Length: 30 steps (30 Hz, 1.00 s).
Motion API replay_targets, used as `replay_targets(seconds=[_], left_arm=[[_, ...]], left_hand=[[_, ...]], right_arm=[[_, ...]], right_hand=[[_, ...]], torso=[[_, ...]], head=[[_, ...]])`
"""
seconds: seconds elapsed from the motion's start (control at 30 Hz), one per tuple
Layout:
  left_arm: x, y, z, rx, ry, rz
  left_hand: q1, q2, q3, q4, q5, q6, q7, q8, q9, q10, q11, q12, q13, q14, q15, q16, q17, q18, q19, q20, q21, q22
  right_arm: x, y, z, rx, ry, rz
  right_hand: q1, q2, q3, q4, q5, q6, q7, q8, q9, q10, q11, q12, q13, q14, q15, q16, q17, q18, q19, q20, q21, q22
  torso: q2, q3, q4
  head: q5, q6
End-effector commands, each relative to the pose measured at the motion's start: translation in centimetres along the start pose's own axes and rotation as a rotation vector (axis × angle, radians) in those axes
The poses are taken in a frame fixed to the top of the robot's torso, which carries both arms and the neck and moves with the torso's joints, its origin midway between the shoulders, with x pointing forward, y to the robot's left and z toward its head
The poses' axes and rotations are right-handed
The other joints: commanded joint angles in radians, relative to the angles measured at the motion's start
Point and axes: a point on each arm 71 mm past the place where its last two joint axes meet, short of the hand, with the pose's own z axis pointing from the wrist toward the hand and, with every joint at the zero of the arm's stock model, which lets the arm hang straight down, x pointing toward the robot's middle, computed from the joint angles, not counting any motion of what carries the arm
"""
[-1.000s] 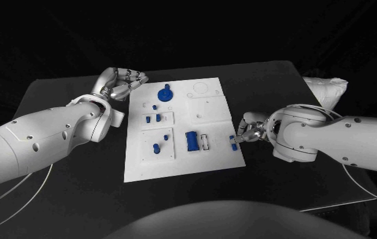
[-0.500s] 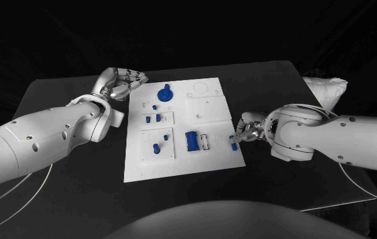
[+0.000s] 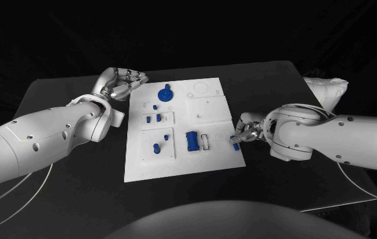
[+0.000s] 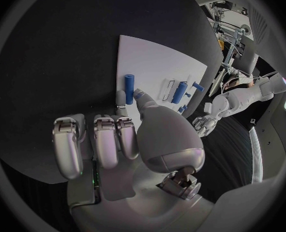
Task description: Assemble the parts on the task board
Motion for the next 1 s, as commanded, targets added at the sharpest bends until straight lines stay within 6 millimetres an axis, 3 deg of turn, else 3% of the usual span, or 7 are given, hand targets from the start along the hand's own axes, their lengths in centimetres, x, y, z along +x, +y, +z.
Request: replay_targets(seconds=[0.03,0.27,0.53,0.6,1.0], left_arm=[[0.25,-0.18,0.04,0.010,0.017,-0.006],[0.23,-0.16,0.03,0.009,0.016,-0.006],[0.26,-0.17,0.03,0.009,0.017,-0.006],[0.26,-0.17,0.03,0.009,0.017,-0.006],[0.28,-0.18,0.02,0.008,0.019,-0.007]], left_hand=[[-0.002,0.012,-0.008,0.000,0.004,0.007,0.001,-0.005,-0.001,0.001,-0.008,-0.002,-0.001,0.082,-0.006,-0.002,0.207,0.001,0.079,-0.005,-0.003,0.252],[-0.002,0.012,-0.008,0.000,0.004,0.007,0.001,-0.005,-0.001,0.001,-0.008,-0.002,-0.001,0.082,-0.006,-0.002,0.207,0.001,0.079,-0.005,-0.003,0.252],[-0.002,0.012,-0.008,0.000,0.004,0.007,0.001,-0.005,-0.001,0.001,-0.008,-0.002,-0.001,0.082,-0.006,-0.002,0.207,0.001,0.079,-0.005,-0.003,0.252],[-0.002,0.012,-0.008,0.000,0.004,0.007,0.001,-0.005,-0.001,0.001,-0.008,-0.002,-0.001,0.082,-0.006,-0.002,0.207,0.001,0.079,-0.005,-0.003,0.252],[-0.002,0.012,-0.010,0.000,0.004,0.008,0.001,-0.005,-0.001,0.001,-0.008,-0.001,0.000,0.082,-0.006,-0.003,0.206,0.001,0.079,-0.006,-0.003,0.252]], right_arm=[[0.43,-0.31,0.08,0.043,0.030,-0.020],[0.50,-0.25,0.11,0.043,0.036,-0.026],[0.66,-0.18,0.18,0.041,0.055,-0.014],[0.69,-0.17,0.20,0.041,0.058,-0.010],[0.65,-0.05,0.32,0.029,0.050,0.009]], right_hand=[[0.018,0.001,0.016,-0.007,-0.006,-0.006,0.001,-0.007,-0.006,0.104,-0.008,0.003,0.263,0.106,-0.009,0.004,0.263,-0.007,0.106,-0.007,0.004,0.263],[0.015,-0.007,0.038,-0.012,-0.009,-0.017,0.012,-0.036,-0.035,0.104,0.001,0.003,0.263,0.106,-0.003,0.004,0.263,-0.007,0.106,-0.003,0.004,0.263],[0.000,-0.031,0.107,-0.025,0.002,-0.009,0.050,-0.171,-0.195,0.104,0.036,0.003,0.263,0.106,0.026,0.004,0.263,-0.007,0.106,0.023,0.004,0.263],[-0.002,-0.038,0.137,-0.032,0.011,0.015,0.060,-0.211,-0.257,0.104,0.041,0.003,0.263,0.106,0.040,0.004,0.263,-0.007,0.106,0.032,0.004,0.263],[0.019,-0.063,0.217,-0.075,0.042,0.065,0.063,-0.283,-0.384,0.104,0.049,0.003,0.263,0.106,0.052,0.004,0.263,-0.007,0.106,0.047,0.004,0.263]], torso=[[0.000,0.0003,-0.0001],[0.001,0.0000,0.0000],[0.000,-0.0002,-0.0002],[0.000,0.0000,-0.0001],[0.000,0.0001,-0.0003]], head=[[0.000,0.000],[0.001,0.000],[0.002,0.000],[0.002,0.000],[0.004,0.000]])
